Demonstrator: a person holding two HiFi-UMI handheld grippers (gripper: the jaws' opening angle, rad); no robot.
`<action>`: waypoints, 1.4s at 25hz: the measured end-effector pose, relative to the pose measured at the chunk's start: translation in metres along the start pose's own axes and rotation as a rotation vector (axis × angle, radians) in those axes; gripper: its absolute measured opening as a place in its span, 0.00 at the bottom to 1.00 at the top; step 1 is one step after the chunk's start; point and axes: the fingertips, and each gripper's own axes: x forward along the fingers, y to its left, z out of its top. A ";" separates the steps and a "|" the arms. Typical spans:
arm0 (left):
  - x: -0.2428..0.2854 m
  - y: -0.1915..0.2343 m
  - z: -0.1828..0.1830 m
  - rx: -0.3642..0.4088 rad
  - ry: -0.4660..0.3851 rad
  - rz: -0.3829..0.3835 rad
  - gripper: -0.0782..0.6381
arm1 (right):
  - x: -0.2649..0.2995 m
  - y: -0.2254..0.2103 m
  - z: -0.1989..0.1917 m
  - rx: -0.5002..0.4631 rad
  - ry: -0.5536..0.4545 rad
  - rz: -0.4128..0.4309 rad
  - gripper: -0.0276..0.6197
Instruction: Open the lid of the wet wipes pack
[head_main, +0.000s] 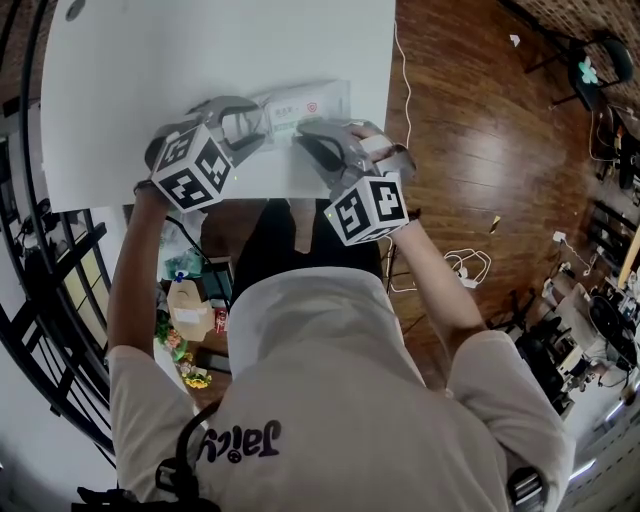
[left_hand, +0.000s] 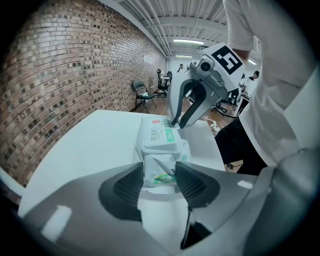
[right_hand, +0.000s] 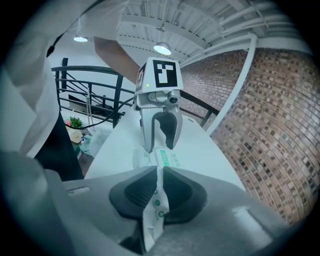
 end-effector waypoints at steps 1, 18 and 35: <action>0.000 0.001 0.001 0.000 0.001 -0.001 0.42 | -0.002 -0.002 0.001 0.008 -0.007 -0.002 0.08; 0.002 -0.001 0.002 -0.010 0.034 0.006 0.42 | -0.019 -0.067 0.028 0.249 -0.135 0.029 0.05; 0.003 -0.001 0.006 -0.031 0.060 0.045 0.42 | 0.016 -0.117 0.024 0.415 -0.172 0.136 0.06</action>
